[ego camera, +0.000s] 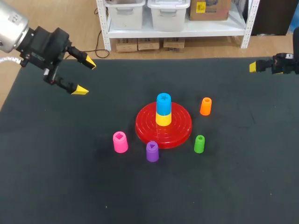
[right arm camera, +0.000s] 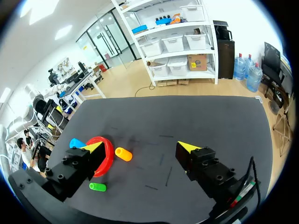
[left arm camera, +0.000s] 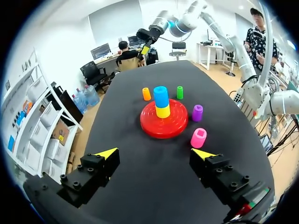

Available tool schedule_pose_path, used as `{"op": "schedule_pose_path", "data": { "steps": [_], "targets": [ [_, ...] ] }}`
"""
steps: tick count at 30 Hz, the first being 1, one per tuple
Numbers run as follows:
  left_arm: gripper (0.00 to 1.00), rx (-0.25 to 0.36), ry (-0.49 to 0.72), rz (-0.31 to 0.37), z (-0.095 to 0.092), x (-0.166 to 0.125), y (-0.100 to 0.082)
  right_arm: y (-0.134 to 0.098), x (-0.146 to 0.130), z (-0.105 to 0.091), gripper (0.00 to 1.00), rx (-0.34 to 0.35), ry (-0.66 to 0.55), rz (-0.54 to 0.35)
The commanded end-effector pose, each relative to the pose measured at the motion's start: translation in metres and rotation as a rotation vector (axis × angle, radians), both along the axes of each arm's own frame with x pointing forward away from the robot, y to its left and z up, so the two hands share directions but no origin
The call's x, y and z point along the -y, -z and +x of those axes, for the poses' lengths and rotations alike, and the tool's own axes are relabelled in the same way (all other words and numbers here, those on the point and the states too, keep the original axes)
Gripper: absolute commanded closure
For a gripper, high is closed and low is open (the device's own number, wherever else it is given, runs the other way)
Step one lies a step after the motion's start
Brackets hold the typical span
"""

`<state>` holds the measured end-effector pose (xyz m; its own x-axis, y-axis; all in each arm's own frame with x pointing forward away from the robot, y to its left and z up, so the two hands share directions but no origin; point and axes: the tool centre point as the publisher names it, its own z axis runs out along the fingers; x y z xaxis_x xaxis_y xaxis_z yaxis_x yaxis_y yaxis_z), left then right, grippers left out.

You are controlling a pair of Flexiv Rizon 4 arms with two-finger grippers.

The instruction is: Pick up and stack the cylinders on the red base in this order: pink,purple,orange,green

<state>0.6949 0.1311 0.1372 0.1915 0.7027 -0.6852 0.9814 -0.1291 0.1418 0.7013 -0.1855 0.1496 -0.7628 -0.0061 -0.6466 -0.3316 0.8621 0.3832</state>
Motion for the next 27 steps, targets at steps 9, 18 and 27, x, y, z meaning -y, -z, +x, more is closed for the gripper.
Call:
{"op": "schedule_pose_path", "data": {
  "steps": [9,18,27],
  "targets": [
    [0.00,0.000,0.000,0.002,0.001,0.000,0.000,-0.082,-0.095,-0.024,0.00,0.209,-0.519,-0.308],
    [0.00,0.000,0.000,0.002,0.001,0.000,0.000,-0.089,-0.129,-0.043,0.00,0.229,-0.660,-0.352],
    [0.00,0.000,0.000,0.002,0.001,0.000,0.000,-0.092,-0.125,-0.042,0.00,0.218,-0.695,-0.400]
  ]
}}
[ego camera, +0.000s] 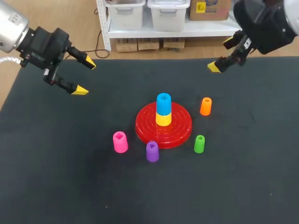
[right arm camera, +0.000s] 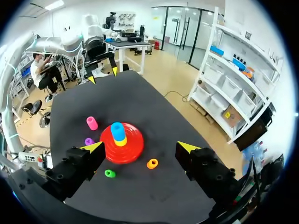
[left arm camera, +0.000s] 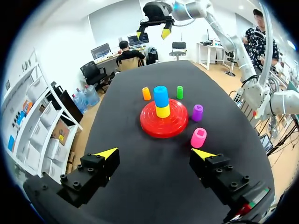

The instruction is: Pick up and stack the cylinders on the red base in this order: pink,purple,orange,green

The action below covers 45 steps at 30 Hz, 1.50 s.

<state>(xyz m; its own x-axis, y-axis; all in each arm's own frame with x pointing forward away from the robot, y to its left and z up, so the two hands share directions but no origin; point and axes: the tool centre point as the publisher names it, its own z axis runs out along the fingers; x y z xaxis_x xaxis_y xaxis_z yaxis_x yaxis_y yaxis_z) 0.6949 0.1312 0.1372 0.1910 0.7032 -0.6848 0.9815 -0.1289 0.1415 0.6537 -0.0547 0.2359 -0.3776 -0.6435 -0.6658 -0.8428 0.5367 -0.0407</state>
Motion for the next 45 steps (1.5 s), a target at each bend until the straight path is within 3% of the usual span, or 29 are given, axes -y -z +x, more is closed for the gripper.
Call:
{"op": "schedule_pose_path", "data": {
  "steps": [1,5,8,14,22,29,35,45],
  "targets": [
    [0.00,0.000,0.001,0.001,0.001,0.000,0.000,-0.012,0.004,0.005,0.00,-0.006,-0.088,-0.082],
    [0.00,0.000,0.001,0.001,0.001,0.000,0.000,-0.038,-0.028,-0.006,0.00,-0.007,-0.264,-0.132],
    [0.00,0.000,0.001,0.001,0.001,0.000,0.000,-0.045,-0.063,-0.022,0.00,-0.029,-0.410,-0.207],
    [0.00,0.000,0.001,0.001,0.001,0.000,0.000,-0.023,-0.127,-0.054,0.00,-0.087,-0.622,-0.302],
    [0.00,0.000,0.001,0.001,0.001,0.000,0.000,0.012,-0.177,-0.069,0.00,-0.115,-0.694,-0.333],
    [0.00,0.000,0.001,0.001,0.001,0.000,0.000,0.045,-0.206,-0.080,0.00,-0.150,-0.768,-0.394],
    [0.00,0.000,0.001,0.001,0.001,0.000,0.000,0.068,-0.221,-0.088,0.00,-0.147,-0.801,-0.475],
    [0.00,0.000,0.001,0.001,0.001,0.000,0.000,0.098,-0.221,-0.104,0.00,-0.130,-0.799,-0.522]
  ]
}}
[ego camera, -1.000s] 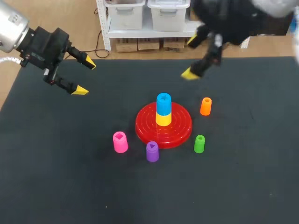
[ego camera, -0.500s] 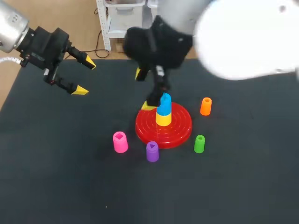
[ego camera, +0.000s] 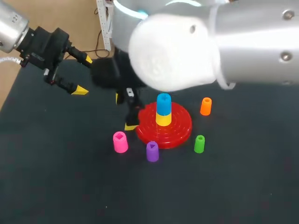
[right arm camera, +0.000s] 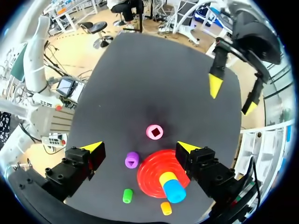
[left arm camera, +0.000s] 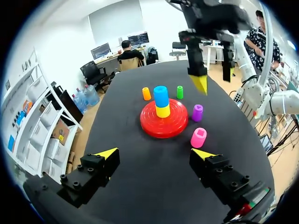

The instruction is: Pick up and stack the cylinders on the red base in this order: pink,purple,orange,green

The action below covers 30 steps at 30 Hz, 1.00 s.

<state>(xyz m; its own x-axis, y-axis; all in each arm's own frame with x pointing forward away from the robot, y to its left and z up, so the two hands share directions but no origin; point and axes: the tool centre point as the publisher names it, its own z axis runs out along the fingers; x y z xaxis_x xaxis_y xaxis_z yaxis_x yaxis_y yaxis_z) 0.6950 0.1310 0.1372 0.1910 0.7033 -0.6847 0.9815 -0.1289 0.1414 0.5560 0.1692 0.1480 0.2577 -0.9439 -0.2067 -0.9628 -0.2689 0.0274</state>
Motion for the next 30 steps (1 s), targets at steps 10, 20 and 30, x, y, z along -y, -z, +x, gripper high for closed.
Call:
{"op": "schedule_pose_path", "data": {
  "steps": [10,20,30],
  "targets": [
    [0.00,0.000,0.001,0.001,0.001,0.000,0.000,0.046,-0.003,-0.001,0.00,0.076,0.025,-0.018],
    [0.00,0.000,0.001,0.001,0.001,0.000,0.000,0.076,-0.014,-0.004,0.00,0.073,-0.018,-0.067],
    [0.00,0.000,0.001,0.001,0.001,0.000,0.000,0.088,-0.022,0.000,0.00,0.080,-0.047,-0.095]
  ]
}}
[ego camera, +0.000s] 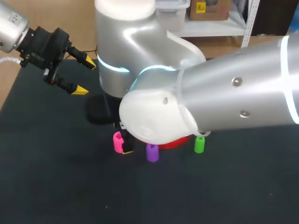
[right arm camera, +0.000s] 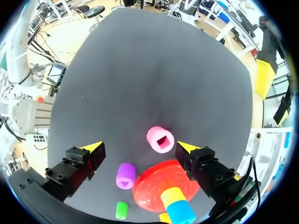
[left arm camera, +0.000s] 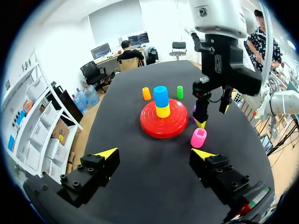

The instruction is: Pick up and stack the cylinders on the red base in this order: pink,purple,orange,green

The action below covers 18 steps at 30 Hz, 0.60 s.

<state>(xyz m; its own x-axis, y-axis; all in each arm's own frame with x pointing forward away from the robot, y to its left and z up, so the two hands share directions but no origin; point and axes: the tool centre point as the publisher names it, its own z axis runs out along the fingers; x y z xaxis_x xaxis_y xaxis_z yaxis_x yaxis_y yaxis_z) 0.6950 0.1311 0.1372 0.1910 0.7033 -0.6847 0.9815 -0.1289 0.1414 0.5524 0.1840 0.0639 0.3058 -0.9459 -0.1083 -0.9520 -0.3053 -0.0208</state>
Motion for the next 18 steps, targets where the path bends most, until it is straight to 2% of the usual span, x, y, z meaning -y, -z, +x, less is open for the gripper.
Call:
{"op": "schedule_pose_path", "data": {
  "steps": [1,10,18],
  "targets": [
    [0.00,0.000,0.001,0.001,0.001,0.000,0.000,0.005,-0.009,0.004,0.00,0.005,-0.011,-0.014],
    [0.00,0.000,0.001,0.001,0.001,0.000,0.000,0.016,-0.009,0.006,0.00,0.015,-0.022,-0.033],
    [0.00,0.000,0.001,0.001,0.001,0.000,0.000,0.028,-0.005,0.009,0.00,0.076,-0.041,-0.060]
  ]
}}
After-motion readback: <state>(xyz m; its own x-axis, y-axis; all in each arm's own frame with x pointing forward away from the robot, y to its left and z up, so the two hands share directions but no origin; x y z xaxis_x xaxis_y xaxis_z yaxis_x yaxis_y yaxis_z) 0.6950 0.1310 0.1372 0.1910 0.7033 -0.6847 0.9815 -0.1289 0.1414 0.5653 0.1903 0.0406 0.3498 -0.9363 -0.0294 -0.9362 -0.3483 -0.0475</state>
